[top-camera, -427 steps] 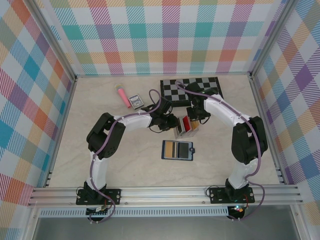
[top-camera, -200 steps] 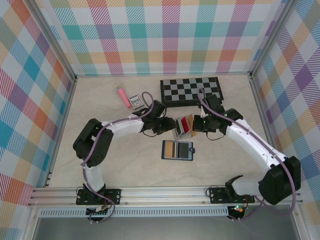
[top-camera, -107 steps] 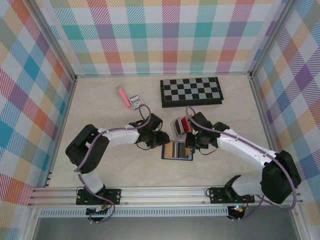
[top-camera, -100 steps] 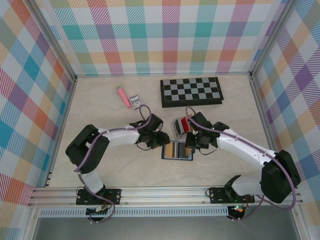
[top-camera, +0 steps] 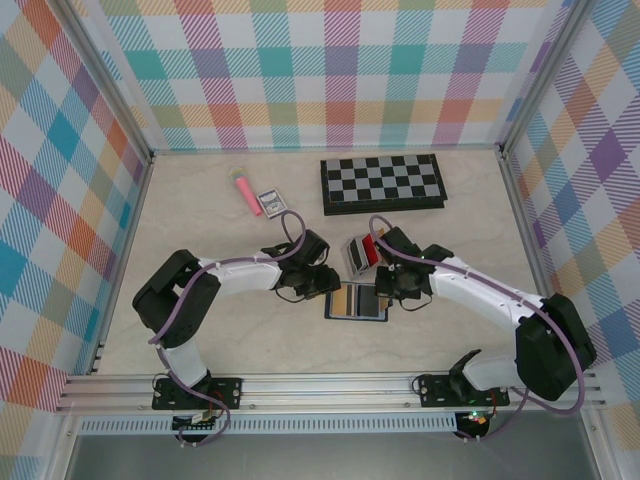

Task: Put the credit cards into the card holder
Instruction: Flip over the card slot in the card holder.

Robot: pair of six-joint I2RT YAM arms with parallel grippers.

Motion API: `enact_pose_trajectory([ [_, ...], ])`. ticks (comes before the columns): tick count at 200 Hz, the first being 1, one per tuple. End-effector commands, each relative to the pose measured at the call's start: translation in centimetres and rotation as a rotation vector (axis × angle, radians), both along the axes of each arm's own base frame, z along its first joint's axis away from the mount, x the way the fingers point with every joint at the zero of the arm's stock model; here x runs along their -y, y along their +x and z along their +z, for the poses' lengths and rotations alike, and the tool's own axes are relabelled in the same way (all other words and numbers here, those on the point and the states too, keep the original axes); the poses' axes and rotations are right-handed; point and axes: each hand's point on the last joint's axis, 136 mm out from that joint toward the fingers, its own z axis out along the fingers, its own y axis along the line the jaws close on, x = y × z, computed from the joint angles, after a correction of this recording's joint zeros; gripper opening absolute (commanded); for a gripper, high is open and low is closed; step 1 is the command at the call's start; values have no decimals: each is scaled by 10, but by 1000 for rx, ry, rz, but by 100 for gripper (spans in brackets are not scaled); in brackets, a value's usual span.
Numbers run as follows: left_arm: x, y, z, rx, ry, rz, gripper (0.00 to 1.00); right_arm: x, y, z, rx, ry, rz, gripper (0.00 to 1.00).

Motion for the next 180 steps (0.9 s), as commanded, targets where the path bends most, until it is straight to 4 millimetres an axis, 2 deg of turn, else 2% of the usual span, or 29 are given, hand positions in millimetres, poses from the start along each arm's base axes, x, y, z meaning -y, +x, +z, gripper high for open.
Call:
enact_pose_trajectory([
  [1,-7,-10,-17,-34,51,-8,40,7,-1,-9,-7,-44,-23,4],
  [59,-7,-13,-23,-52,55,-15,38,-4,2,-13,4,32,-20,4],
  [112,-6,-15,-26,-64,60,-21,37,2,-1,-30,-25,16,-40,4],
  [138,-6,-15,-28,-68,62,-21,37,-2,-1,-25,-12,93,-60,4],
  [180,-5,-16,-29,-73,70,-24,36,-6,2,-3,35,225,-63,5],
])
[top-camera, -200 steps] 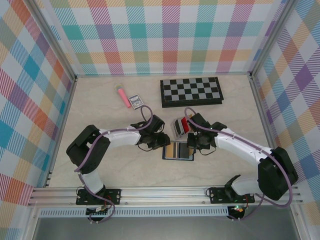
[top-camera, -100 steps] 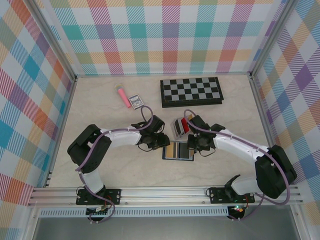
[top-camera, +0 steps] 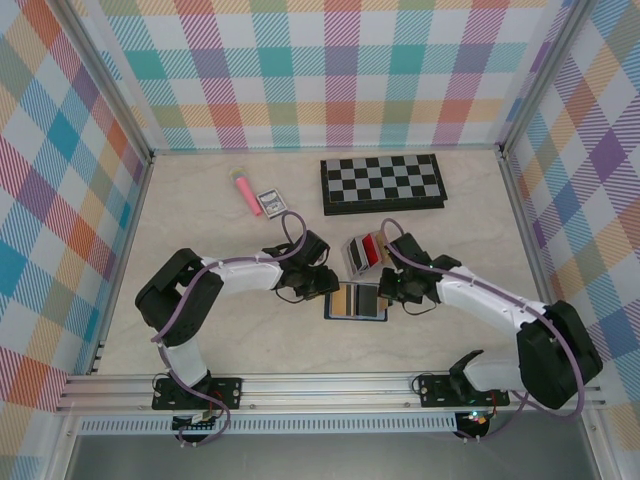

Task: Put the credit cards into the card holder
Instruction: Flip over the card slot in the card holder.

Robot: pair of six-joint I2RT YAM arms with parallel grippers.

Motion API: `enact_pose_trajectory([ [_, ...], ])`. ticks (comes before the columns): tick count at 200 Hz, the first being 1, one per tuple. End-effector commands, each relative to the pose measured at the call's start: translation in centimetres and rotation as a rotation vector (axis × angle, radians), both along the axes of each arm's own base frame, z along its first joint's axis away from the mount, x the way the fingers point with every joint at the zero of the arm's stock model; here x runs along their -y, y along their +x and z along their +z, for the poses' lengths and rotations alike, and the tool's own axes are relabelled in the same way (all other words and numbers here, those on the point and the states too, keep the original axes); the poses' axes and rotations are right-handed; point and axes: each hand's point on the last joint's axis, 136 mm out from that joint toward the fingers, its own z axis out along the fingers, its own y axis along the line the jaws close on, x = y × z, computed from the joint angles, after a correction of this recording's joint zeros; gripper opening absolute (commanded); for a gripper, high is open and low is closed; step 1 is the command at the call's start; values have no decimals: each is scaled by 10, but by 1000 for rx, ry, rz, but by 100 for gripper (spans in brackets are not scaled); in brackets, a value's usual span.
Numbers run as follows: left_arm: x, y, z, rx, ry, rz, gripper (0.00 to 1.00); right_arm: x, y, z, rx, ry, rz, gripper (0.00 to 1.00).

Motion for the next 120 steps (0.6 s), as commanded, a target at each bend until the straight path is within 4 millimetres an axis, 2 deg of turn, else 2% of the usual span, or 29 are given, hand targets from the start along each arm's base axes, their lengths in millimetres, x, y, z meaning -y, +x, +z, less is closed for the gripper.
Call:
enact_pose_trajectory([
  [1,-4,-15,-22,-59,56,-24,36,-9,-2,12,14,101,9,5],
  [120,-2,-12,-18,-44,56,-22,35,-30,-1,47,58,246,66,6],
])
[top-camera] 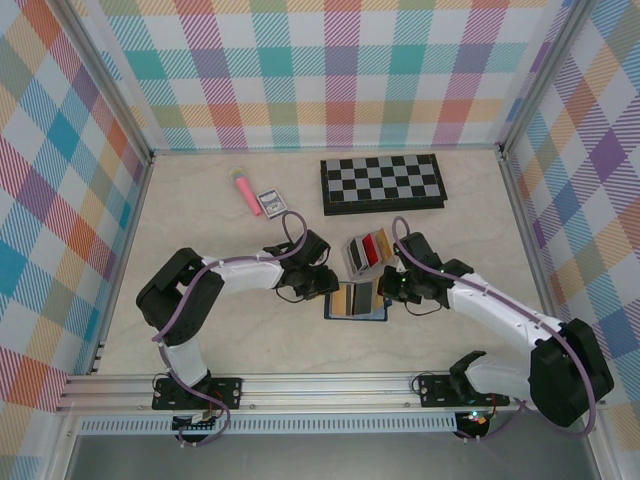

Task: Put the credit cards into the card holder
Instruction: Flip over the card slot in the card holder.

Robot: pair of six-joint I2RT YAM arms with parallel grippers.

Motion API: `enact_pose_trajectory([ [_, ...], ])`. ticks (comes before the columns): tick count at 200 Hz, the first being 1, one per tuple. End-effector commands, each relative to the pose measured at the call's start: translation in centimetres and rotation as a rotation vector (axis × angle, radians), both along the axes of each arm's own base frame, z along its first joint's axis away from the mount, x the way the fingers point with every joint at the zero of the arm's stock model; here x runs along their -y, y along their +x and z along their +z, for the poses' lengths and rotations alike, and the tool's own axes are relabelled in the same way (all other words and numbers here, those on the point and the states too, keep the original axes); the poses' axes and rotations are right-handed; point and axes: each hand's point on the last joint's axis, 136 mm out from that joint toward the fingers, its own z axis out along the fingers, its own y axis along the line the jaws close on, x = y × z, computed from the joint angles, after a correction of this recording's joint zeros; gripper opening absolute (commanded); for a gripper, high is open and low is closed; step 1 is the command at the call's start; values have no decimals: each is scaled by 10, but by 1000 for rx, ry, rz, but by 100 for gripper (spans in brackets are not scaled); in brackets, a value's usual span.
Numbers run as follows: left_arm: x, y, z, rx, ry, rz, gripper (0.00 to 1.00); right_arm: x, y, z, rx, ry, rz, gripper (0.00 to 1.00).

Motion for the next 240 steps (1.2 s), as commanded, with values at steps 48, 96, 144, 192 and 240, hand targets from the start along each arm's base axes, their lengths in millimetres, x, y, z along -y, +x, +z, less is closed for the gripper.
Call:
enact_pose_trajectory([
  [48,-4,-6,1,29,39,-8,42,-27,6,31,40,138,80,7],
  [96,-9,0,23,95,38,8,51,-34,6,26,15,150,107,7],
  [144,-9,3,37,139,17,16,56,-44,7,27,10,185,147,8],
  [192,-15,5,34,139,46,42,56,-49,8,17,-29,179,162,8],
  [240,-21,6,35,150,70,55,57,-25,11,6,-27,59,77,8],
])
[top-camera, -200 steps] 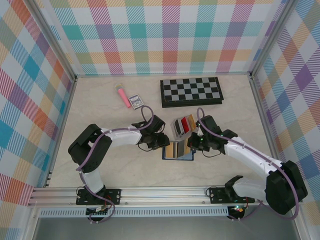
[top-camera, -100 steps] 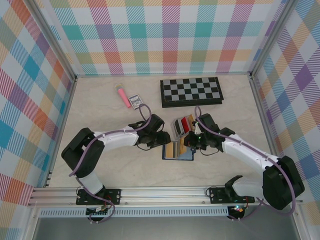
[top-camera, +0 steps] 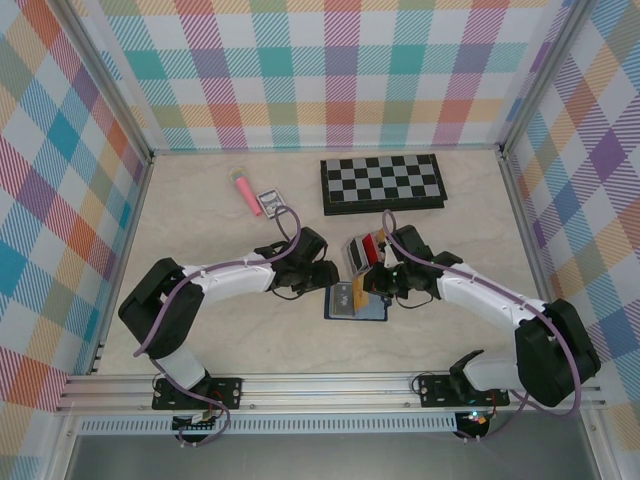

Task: Put the credit cards into the card holder
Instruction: Flip over the card slot in the card holder.

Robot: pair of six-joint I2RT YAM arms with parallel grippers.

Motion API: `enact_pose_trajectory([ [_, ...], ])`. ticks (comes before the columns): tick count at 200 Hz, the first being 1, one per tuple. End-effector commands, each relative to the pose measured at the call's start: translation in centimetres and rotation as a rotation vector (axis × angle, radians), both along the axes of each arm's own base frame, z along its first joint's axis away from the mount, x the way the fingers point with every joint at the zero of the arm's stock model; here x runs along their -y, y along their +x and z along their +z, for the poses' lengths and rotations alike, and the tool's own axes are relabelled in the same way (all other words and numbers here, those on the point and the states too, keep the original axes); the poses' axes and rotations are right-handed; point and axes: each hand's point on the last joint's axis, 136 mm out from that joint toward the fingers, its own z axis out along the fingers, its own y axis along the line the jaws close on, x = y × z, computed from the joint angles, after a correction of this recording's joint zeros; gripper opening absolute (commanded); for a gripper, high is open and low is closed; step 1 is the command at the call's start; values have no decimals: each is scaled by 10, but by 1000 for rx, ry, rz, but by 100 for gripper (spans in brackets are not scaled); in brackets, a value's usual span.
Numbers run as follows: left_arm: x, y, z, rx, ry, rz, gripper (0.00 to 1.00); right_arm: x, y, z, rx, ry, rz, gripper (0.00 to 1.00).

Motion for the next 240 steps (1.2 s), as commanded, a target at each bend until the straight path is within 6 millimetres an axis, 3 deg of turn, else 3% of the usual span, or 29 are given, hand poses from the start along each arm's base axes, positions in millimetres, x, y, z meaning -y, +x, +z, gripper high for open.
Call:
enact_pose_trajectory([
  [1,-7,-6,2,8,31,2,57,11,8,4,34,-63,-37,8],
  [19,-8,-6,1,10,35,3,58,23,8,3,54,-114,-70,8],
  [60,-2,-13,-12,-32,20,-28,56,0,7,1,54,41,-48,8],
  [104,6,-22,-25,-89,-15,-63,53,1,4,-18,31,69,-88,7],
  [192,7,-31,-40,-136,-16,-81,48,-7,3,-35,15,130,-98,7],
  [219,3,-32,-44,-146,3,-77,41,7,2,-30,45,62,-108,7],
  [240,1,-33,-47,-150,10,-70,40,5,2,-20,70,92,-96,7],
])
